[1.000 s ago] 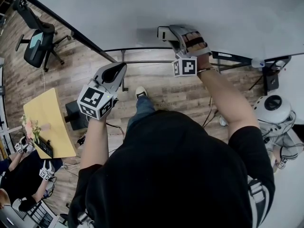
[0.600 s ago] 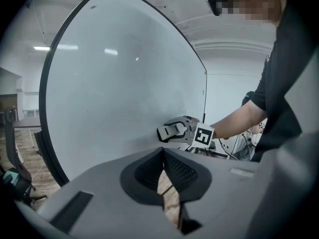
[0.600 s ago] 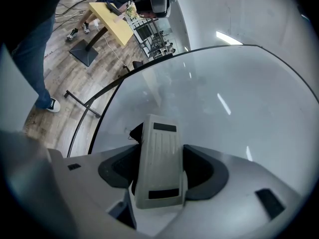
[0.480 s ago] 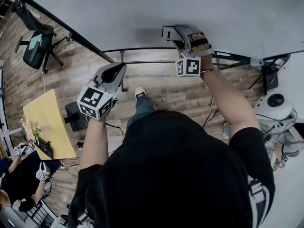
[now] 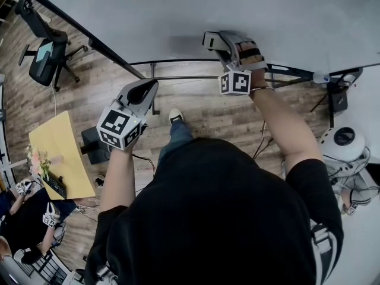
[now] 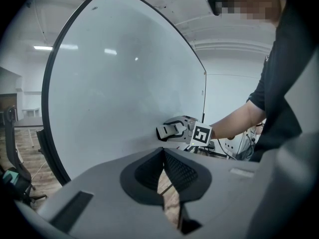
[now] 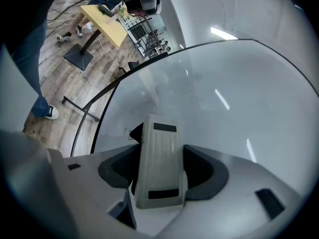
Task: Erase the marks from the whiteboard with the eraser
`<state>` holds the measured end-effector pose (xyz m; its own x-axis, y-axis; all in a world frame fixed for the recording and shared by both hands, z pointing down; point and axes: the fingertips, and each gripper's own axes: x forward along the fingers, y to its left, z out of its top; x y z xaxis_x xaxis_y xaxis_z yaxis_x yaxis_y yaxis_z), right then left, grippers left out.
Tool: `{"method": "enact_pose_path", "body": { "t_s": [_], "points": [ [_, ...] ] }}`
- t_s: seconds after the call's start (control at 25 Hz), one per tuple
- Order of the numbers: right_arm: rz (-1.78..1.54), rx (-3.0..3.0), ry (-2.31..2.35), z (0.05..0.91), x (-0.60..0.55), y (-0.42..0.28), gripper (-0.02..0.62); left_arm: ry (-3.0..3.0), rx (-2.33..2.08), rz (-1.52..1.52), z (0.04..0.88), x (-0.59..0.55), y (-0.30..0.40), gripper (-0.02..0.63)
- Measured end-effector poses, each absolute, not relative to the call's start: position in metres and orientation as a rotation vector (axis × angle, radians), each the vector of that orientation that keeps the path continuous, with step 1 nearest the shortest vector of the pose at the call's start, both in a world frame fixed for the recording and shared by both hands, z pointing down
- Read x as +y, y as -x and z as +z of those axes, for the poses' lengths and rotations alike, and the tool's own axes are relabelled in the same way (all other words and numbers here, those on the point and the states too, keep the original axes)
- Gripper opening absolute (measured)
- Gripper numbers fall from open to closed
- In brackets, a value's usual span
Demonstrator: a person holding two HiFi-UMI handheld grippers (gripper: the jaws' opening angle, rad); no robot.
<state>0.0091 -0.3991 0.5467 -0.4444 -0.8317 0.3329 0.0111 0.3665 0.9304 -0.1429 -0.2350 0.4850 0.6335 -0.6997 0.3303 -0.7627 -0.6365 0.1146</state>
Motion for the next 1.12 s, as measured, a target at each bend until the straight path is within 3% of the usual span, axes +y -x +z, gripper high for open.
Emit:
{"method": "enact_pose_path", "body": {
  "t_s": [0.8,1.12],
  "points": [
    [-1.417,-1.724,-0.533,0.561,-0.37,0.107,0.262,-2.571,-1.257,0.362,0.484,-0.216,0.189,0.011],
    [-1.458,-1.673,-0.52,0.568,-0.379,0.114,0.262,-2.55,-1.287,0.35,0.482,-0.215,0.196,0.011]
  ]
}}
